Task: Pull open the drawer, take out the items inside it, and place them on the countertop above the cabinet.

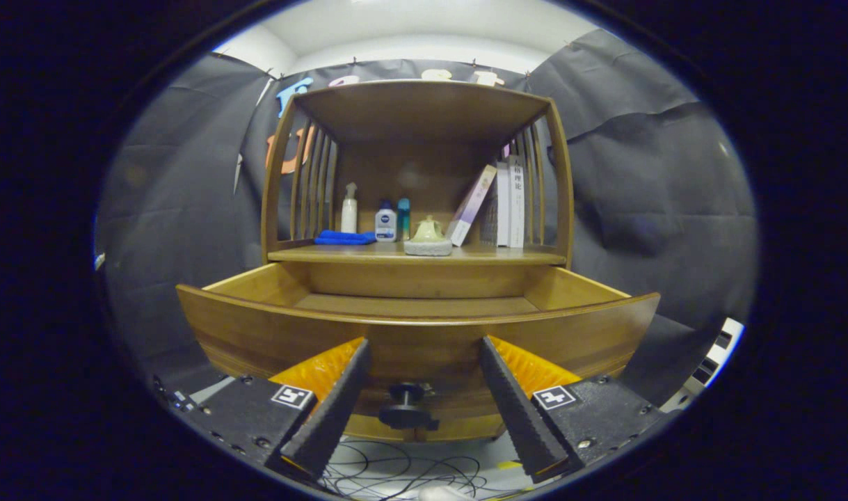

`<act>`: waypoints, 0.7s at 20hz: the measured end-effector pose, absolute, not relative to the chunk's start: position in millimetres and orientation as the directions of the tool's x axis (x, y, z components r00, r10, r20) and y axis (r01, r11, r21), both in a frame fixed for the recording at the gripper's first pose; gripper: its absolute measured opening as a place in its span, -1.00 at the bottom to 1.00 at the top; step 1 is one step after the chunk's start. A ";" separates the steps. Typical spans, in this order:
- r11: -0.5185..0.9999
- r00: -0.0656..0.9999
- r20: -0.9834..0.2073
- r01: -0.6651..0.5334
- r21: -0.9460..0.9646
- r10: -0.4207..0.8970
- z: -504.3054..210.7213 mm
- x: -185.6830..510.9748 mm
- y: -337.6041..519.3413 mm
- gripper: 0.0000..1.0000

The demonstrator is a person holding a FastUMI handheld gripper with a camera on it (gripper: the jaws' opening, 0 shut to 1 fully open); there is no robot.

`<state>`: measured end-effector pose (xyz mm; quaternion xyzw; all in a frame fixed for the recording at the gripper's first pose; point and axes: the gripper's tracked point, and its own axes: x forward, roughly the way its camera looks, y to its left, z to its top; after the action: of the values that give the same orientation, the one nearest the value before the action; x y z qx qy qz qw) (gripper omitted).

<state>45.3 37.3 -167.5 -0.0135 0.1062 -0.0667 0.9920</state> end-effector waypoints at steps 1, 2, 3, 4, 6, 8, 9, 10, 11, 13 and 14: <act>0.990 0.972 -0.190 0.131 -0.048 -0.138 -166.9 46.6 38.0 0.99; 0.990 0.974 -0.180 0.131 -0.054 -0.139 -167.1 49.3 38.5 0.98; 0.990 0.975 -0.175 0.131 -0.058 -0.139 -166.9 50.5 38.5 0.97; 0.990 0.975 -0.176 0.129 -0.055 -0.137 -166.9 53.1 39.1 0.96; 0.992 0.975 -0.185 0.123 -0.028 -0.126 -166.2 61.5 39.6 0.96; 0.993 0.975 -0.191 0.118 -0.011 -0.118 -166.1 75.0 37.9 0.96; 0.993 0.975 -0.192 0.117 -0.006 -0.116 -165.7 82.1 37.1 0.96; 0.993 0.974 -0.195 0.119 -0.005 -0.118 -165.1 89.7 37.2 0.96; 0.992 0.974 -0.192 0.122 -0.004 -0.121 -163.3 99.1 37.1 0.96; 0.991 0.974 -0.183 0.135 -0.020 -0.137 -160.8 118.3 38.6 0.96; 0.990 0.974 -0.176 0.138 -0.033 -0.142 -163.1 128.6 40.2 0.96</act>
<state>128.6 40.2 -163.1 -0.0105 0.0893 -0.0704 0.9935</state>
